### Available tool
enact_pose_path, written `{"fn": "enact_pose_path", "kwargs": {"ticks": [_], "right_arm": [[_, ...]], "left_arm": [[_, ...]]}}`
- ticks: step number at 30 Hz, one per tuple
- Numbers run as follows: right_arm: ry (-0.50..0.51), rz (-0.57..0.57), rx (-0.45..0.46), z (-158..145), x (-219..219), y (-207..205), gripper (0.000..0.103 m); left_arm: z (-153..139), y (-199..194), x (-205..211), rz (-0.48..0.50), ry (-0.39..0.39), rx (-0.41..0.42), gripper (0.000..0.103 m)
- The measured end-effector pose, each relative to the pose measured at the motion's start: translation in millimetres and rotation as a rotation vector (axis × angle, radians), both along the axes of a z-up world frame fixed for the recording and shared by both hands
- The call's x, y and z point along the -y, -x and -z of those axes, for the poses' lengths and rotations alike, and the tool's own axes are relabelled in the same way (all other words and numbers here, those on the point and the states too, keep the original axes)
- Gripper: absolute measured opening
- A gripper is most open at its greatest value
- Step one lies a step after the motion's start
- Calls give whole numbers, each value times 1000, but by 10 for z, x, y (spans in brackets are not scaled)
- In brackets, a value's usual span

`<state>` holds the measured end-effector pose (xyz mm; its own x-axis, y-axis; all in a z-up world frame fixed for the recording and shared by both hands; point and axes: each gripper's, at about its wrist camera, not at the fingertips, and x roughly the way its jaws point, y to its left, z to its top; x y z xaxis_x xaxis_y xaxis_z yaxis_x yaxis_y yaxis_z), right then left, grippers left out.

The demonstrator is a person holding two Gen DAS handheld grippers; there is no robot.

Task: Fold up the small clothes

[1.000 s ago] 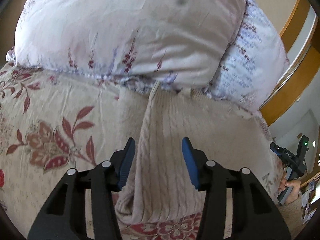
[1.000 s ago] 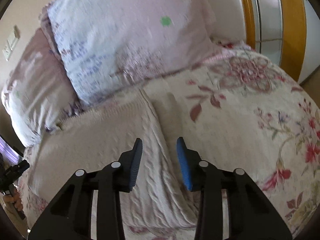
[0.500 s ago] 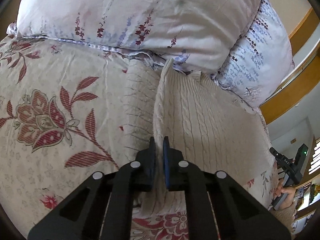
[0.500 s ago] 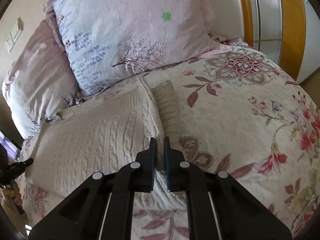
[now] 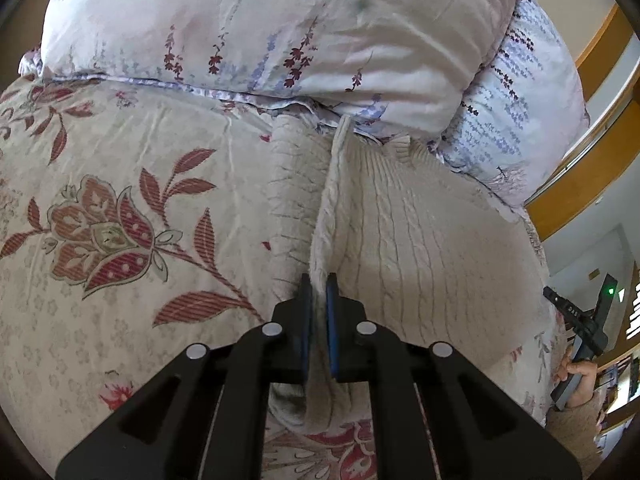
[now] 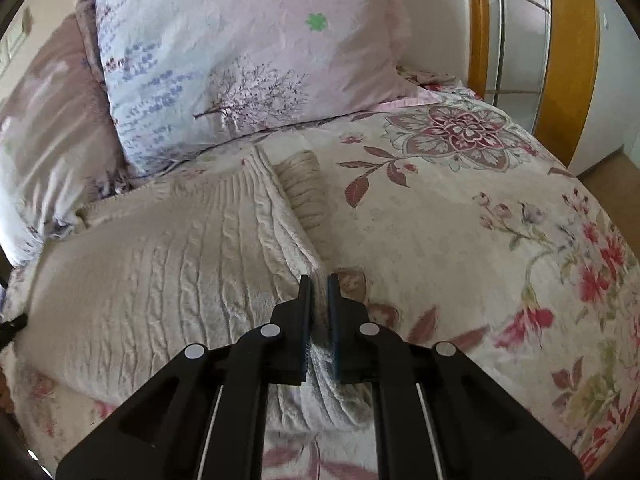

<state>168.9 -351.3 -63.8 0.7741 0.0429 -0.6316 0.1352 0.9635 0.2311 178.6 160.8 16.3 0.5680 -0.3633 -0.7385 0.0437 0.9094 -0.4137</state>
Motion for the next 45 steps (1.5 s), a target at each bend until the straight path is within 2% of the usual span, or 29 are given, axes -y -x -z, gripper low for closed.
{"fn": "enact_pose_path", "kwargs": {"ticks": [3, 4, 5, 6, 7, 8, 11, 13, 16, 18, 20, 21, 23, 25, 27, 29, 31, 33, 36, 38, 42, 45], "right_arm": [[43, -15, -15, -49, -73, -9, 10], [42, -19, -12, -77, -79, 6, 14], [39, -20, -2, -129, -90, 37, 22], [34, -23, 15, -171, -107, 66, 36], [31, -29, 44, -230, -131, 100, 42], [36, -35, 66, -270, -159, 118, 50], [72, -131, 115, -414, -385, 91, 51], [72, -185, 104, -433, -529, 17, 51], [85, -237, 79, -392, -711, -113, 52], [133, -239, 50, -319, -790, -195, 63], [161, -226, -24, -173, -791, -291, 68], [127, -231, -63, -69, -750, -328, 69], [55, -238, -40, -33, -644, -281, 69], [60, -244, -46, -39, -636, -250, 69], [62, -238, -64, -64, -639, -247, 69], [62, -227, -89, -90, -655, -268, 71], [58, -201, -118, -140, -669, -275, 72], [33, -183, -125, -192, -677, -278, 76], [-25, -223, -98, -296, -793, -271, 81], [-19, -253, -86, -336, -941, -267, 84], [13, -310, -78, -349, -1309, -301, 85], [34, -324, -72, -325, -1490, -349, 85]], "left_arm": [[-38, 25, 36, 6, -21, 12, 12], [-71, 45, 47, 9, -26, 23, 17], [-103, 51, 64, 9, -34, 34, 27], [-147, 69, 77, 3, -47, 54, 33], [-226, 95, 107, -10, -75, 96, 43], [-283, 115, 139, -15, -92, 128, 49], [-434, 127, 329, 18, -128, 209, 59], [-477, 99, 482, 56, -142, 225, 62], [-435, 11, 705, 101, -168, 201, 63], [-344, -61, 773, 104, -182, 158, 63], [-215, -133, 753, 81, -192, 99, 63], [-139, -175, 719, 68, -186, 66, 63], [-103, -176, 682, 66, -164, 85, 63], [-112, -162, 678, 66, -166, 80, 63], [-138, -148, 637, 66, -141, 69, 63], [-186, -103, 524, 50, -82, 61, 63], [-234, -76, 339, 26, 23, 52, 63], [-258, -65, 195, -18, 81, 57, 64], [-273, -104, 10, -94, 83, 52, 68], [-223, -173, -99, -120, 122, 21, 68], [-56, -286, -186, -141, 229, -49, 68], [3, -306, -178, -144, 264, -58, 68]]}}
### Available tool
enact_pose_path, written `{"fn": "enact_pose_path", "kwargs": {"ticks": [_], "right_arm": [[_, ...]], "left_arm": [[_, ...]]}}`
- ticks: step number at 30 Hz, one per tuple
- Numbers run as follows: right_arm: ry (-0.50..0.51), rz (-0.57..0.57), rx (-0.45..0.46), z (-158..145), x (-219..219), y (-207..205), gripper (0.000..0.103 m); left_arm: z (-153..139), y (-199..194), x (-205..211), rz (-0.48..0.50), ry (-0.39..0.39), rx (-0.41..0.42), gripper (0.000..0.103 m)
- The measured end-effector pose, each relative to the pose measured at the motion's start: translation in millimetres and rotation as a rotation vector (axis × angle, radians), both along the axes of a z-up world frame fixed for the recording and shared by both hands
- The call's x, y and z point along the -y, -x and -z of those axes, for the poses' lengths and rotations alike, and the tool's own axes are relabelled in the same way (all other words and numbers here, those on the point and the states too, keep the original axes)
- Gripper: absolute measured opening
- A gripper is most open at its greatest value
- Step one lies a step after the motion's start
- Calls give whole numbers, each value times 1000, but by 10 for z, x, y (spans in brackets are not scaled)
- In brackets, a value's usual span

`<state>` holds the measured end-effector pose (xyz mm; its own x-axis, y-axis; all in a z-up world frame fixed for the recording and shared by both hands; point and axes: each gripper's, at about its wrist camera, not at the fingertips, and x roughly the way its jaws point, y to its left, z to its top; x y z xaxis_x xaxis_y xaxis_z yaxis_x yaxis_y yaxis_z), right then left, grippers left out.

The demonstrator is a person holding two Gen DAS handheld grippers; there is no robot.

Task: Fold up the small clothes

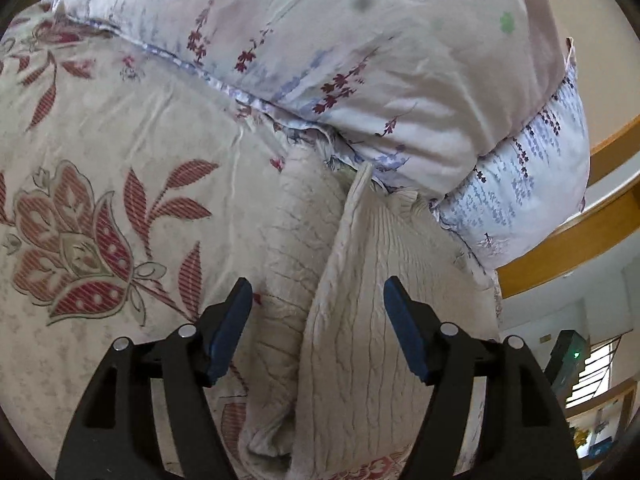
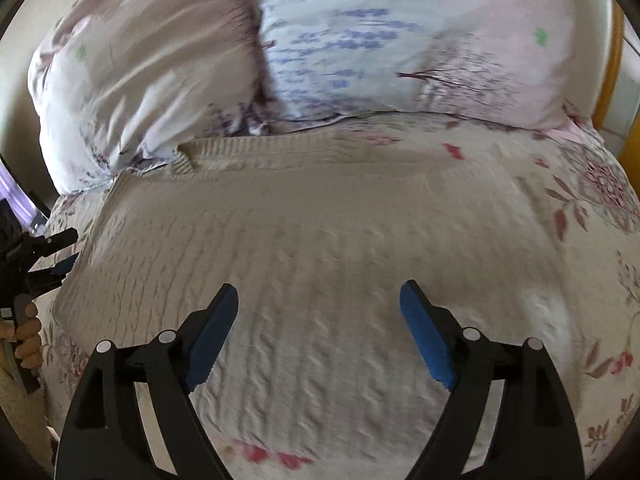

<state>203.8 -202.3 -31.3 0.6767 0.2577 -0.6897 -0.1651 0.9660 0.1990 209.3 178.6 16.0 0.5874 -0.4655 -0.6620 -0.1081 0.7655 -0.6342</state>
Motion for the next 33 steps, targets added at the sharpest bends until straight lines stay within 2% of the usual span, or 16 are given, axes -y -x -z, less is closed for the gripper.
{"fn": "enact_pose_path", "kwargs": {"ticks": [9, 15, 21, 27, 30, 32, 33], "right_arm": [[61, -2, 36, 33, -237, -77, 86], [176, 8, 67, 144, -404, -37, 89], [182, 6, 76, 182, -409, -25, 90], [186, 10, 84, 182, -420, -20, 91], [185, 9, 83, 180, -416, -26, 91], [183, 9, 84, 180, -423, -15, 92], [182, 7, 84, 177, -424, -16, 92]], "left_arm": [[9, -88, 60, 7, 19, 3, 70], [11, -138, 109, 8, 4, 12, 71], [7, -131, 181, 12, -33, 28, 70], [37, -123, 232, 12, -26, 17, 55], [82, -136, 220, 2, 10, 3, 41], [130, -149, 195, -1, 47, -13, 24], [149, -147, 174, -3, 77, -16, 23]]}}
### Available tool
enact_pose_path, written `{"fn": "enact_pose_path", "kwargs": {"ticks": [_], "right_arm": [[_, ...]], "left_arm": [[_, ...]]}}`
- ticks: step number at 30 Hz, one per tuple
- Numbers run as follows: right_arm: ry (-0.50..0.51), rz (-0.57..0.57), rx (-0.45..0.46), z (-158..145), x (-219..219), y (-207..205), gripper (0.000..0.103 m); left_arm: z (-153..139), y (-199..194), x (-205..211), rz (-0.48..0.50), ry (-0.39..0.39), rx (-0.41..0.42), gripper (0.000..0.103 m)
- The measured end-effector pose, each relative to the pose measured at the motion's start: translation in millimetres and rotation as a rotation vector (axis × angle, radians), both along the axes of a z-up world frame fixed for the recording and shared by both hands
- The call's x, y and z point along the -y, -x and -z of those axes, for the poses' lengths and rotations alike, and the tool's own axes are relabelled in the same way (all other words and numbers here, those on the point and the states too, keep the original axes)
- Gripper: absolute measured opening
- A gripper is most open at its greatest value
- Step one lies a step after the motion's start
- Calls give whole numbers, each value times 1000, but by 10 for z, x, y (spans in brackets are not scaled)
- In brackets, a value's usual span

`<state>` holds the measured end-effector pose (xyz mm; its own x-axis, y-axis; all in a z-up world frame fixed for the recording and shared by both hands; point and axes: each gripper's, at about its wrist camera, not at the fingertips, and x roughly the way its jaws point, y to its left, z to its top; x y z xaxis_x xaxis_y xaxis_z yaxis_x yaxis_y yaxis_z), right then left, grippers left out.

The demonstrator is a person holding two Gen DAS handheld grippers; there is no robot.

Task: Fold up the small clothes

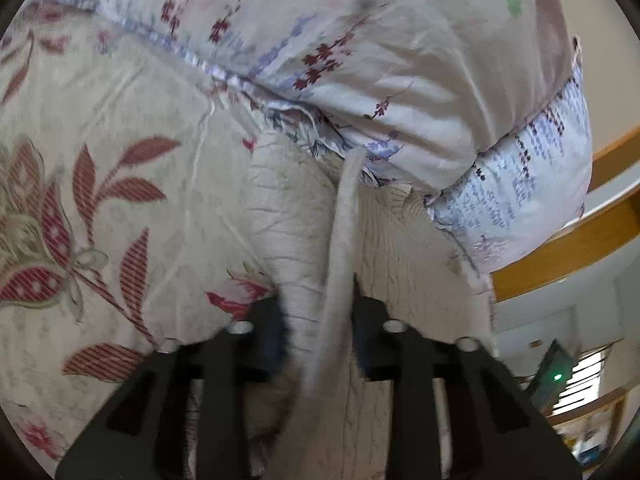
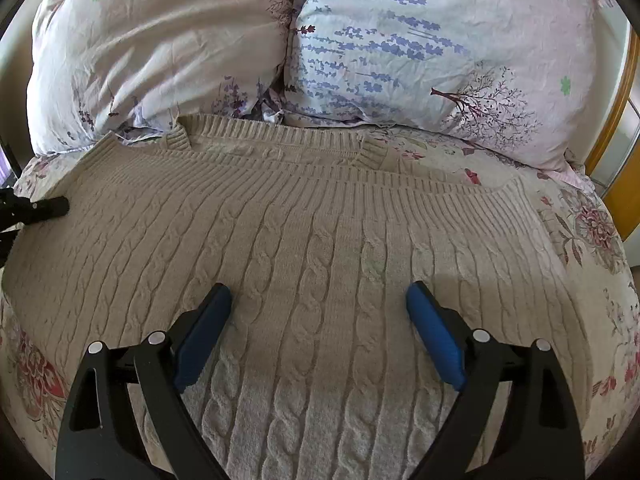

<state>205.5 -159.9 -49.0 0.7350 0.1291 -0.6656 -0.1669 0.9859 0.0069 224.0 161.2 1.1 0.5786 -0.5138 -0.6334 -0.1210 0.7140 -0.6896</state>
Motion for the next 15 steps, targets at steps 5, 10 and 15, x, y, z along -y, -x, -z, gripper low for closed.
{"fn": "enact_pose_path", "kwargs": {"ticks": [5, 10, 15], "right_arm": [[-89, -30, -19, -58, 115, -9, 92], [-233, -48, -23, -158, 364, 35, 92], [-302, -49, 6, -238, 662, 103, 92]], "left_arm": [[-194, 7, 49, 14, 75, 60, 18], [-492, 4, 323, 57, 110, 155, 17], [-681, -5, 639, 105, 176, 222, 16]]}}
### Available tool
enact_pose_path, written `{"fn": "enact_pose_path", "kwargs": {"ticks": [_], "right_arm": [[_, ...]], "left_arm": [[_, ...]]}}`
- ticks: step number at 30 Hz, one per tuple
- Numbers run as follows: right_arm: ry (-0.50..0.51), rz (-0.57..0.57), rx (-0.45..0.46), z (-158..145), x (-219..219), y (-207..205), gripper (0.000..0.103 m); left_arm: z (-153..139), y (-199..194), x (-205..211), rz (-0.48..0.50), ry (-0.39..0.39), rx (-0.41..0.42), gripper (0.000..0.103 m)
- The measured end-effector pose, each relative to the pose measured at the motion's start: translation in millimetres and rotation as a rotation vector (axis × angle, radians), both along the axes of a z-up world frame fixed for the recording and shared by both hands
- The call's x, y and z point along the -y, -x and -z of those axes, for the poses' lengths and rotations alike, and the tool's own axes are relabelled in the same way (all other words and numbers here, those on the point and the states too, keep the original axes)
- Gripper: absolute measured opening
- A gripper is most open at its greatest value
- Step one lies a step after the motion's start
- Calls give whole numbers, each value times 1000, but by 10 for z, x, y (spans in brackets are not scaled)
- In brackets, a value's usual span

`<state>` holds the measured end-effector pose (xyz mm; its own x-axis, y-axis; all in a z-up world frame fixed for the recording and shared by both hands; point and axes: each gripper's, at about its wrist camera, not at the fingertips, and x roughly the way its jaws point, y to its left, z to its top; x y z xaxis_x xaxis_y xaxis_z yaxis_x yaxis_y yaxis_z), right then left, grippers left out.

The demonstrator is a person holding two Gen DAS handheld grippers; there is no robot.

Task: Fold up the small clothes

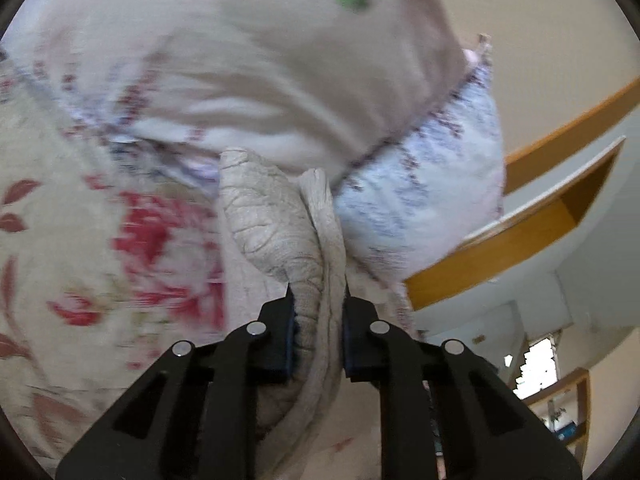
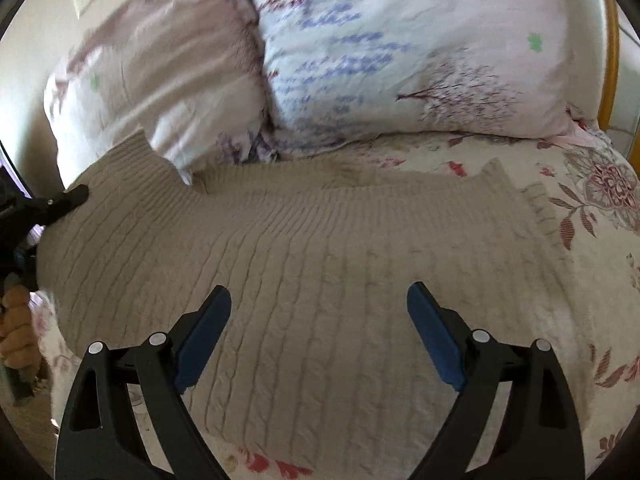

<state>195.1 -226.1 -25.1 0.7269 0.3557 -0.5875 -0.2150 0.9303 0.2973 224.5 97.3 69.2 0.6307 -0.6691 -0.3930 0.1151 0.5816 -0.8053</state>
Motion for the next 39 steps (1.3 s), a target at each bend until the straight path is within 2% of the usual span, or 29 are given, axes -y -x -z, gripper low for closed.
{"fn": "enact_pose_path", "kwargs": {"ticks": [4, 7, 9, 13, 15, 17, 19, 21, 22, 23, 26, 28, 30, 32, 34, 37, 39], "right_arm": [[-109, 20, 35, -113, 362, 106, 92], [-196, 31, 45, -169, 672, 146, 92], [-289, 42, 32, -161, 923, 140, 92], [-406, 102, 1, -77, 1336, 78, 92], [-450, 111, -32, -4, 1445, 29, 92], [-489, 104, -65, 54, 1504, -11, 91], [-499, 91, -93, 79, 1536, -37, 91], [-490, 66, -108, 69, 1536, -57, 91], [-495, 57, -118, 78, 1550, -66, 91], [-507, 38, -135, 84, 1544, -89, 91], [-501, -4, -188, 115, 1494, -152, 88], [-444, -2, -233, 140, 1414, -214, 83], [-409, -4, -265, 181, 1349, -260, 67], [-405, -34, -298, 229, 1285, -292, 59], [-377, -58, -320, 269, 1197, -317, 58], [-372, -63, -306, 250, 1137, -353, 57], [-400, -60, -286, 205, 1151, -401, 50]], "left_arm": [[-156, -64, 417, 76, 34, 47, 16], [-215, -161, 793, 131, 45, 55, 16], [-198, -236, 1123, 176, 51, 47, 16], [-9, -356, 1698, 247, 79, 4, 16], [160, -428, 2055, 313, 28, -51, 17], [321, -436, 2235, 375, 36, -121, 18], [341, -385, 2260, 439, 82, -125, 19], [218, -264, 2118, 438, 66, -74, 37], [157, -216, 2022, 420, 46, -48, 53], [94, -168, 1899, 379, 10, -22, 59], [18, -28, 1552, 246, -175, 0, 63], [59, 2, 1388, 190, -254, 0, 64], [131, 3, 1308, 153, -309, -6, 64], [201, -35, 1308, 127, -371, -11, 64], [278, -100, 1379, 145, -380, -28, 64], [423, -110, 1311, 185, -324, -46, 66], [485, -87, 1295, 200, -297, -55, 66]]}}
